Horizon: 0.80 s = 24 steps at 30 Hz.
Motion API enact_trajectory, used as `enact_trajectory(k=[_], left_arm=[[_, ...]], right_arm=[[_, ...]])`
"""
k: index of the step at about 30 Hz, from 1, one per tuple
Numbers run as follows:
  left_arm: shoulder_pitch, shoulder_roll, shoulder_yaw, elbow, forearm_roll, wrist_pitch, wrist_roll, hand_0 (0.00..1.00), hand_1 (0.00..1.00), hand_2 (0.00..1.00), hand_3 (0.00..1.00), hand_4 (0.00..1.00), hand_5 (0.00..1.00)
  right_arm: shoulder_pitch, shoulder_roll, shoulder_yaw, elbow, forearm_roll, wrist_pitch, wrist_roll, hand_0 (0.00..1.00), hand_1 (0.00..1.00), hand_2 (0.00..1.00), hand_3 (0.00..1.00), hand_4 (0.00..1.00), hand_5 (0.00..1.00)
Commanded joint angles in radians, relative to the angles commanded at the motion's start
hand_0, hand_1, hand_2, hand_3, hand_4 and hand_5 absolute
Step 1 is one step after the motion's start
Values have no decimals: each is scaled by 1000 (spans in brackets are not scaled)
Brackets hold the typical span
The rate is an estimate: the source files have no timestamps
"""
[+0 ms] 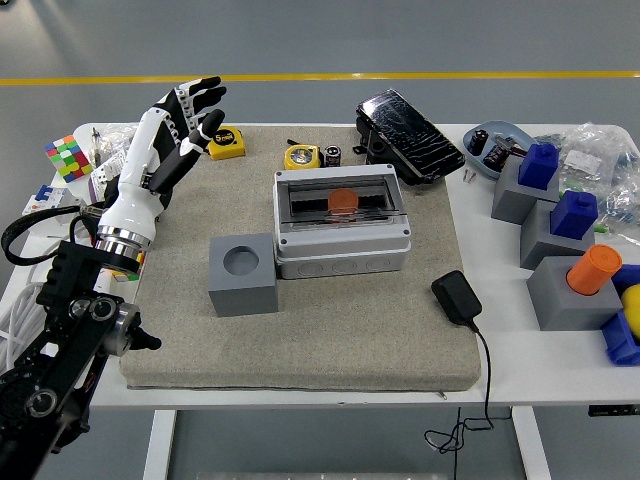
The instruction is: Fetch the battery,place it into the box,close the lid of the box
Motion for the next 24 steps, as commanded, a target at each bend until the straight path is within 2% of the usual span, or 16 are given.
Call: enact_trajectory(k=[7, 24], left_arm=[[53, 14, -59, -24, -1, -12, 13, 664, 773, 751, 757, 998, 681], [72, 23, -95, -64, 33, -25, 43, 655, 769, 750, 755, 998, 711]], right_arm=[[8, -4, -4, 0, 7, 0, 3, 642, 663, 672, 576, 971, 579], [20, -8, -8, 0, 10, 0, 4, 642, 663, 672, 576, 971, 579]])
